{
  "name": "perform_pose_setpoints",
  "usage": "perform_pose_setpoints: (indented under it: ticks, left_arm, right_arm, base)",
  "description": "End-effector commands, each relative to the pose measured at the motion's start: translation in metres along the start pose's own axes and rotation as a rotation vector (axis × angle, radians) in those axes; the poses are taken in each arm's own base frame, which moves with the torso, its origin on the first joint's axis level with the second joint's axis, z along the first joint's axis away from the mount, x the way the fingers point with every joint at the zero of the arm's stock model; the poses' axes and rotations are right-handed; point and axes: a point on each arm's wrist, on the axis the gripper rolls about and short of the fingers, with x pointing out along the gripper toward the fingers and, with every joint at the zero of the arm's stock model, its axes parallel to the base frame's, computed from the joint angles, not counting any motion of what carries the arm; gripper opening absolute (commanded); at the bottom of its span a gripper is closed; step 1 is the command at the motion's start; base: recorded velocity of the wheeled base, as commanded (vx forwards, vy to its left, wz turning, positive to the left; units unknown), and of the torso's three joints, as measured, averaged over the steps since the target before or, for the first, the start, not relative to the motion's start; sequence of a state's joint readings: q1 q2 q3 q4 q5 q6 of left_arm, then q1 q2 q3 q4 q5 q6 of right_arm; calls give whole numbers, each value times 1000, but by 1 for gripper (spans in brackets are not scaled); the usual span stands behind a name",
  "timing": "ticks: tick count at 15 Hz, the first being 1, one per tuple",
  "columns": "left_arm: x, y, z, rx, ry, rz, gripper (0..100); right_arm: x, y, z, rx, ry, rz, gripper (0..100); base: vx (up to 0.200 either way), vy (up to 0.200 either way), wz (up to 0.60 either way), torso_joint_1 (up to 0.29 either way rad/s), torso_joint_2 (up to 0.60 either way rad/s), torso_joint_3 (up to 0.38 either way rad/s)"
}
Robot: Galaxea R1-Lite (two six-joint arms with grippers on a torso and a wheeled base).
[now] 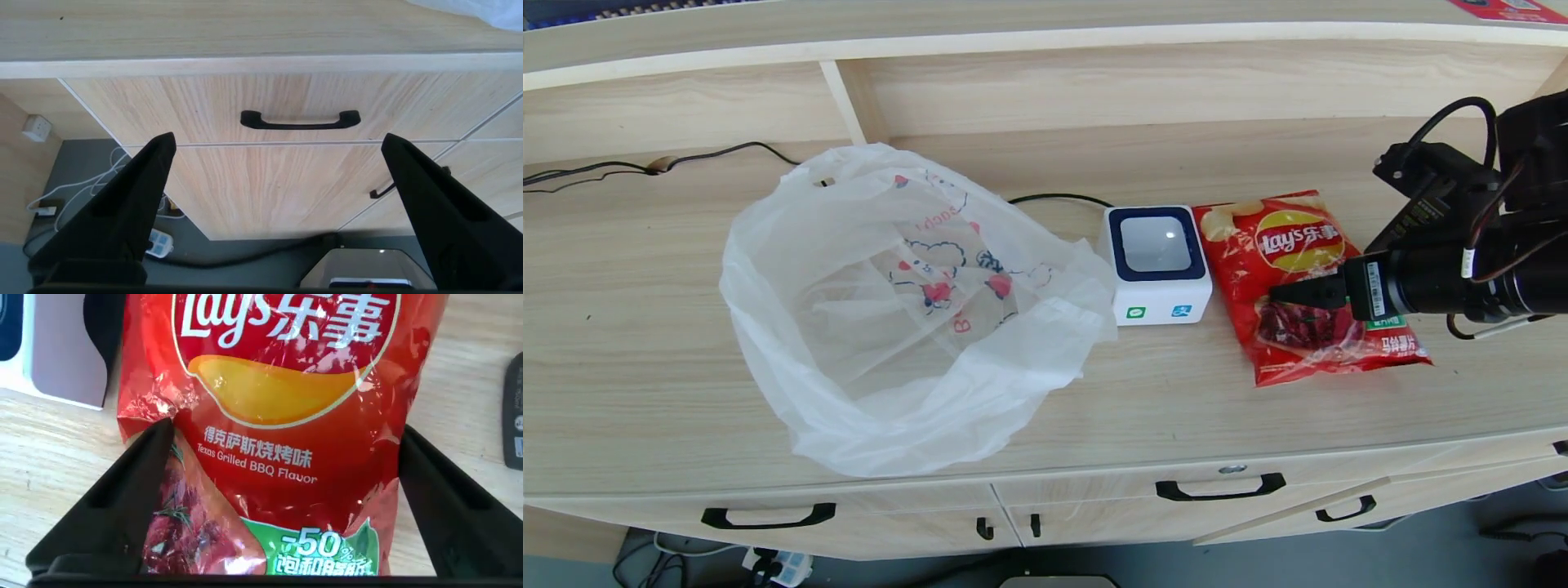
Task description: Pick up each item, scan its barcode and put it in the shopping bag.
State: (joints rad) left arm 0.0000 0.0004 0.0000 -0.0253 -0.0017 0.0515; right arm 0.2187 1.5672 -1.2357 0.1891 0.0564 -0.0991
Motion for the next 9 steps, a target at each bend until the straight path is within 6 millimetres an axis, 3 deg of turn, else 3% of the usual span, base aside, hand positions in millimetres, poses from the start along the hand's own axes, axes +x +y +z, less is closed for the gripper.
perform_pose_setpoints:
  ticks: [1,5,9]
  left_arm:
    - [0,0,0,-1,0,0,100]
    - [0,0,0,-2,0,0,100]
    - [0,0,0,-18,0,0,100]
  right_arm:
    - [5,1,-4,-2,24,2,100]
    - [10,3,-10,-3,48,6,100]
    - [18,3,-2,-4,-4,5,100]
  base:
    - [0,0,0,0,0,0]
    - [0,0,0,0,0,0]
    - [0,0,0,0,0,0]
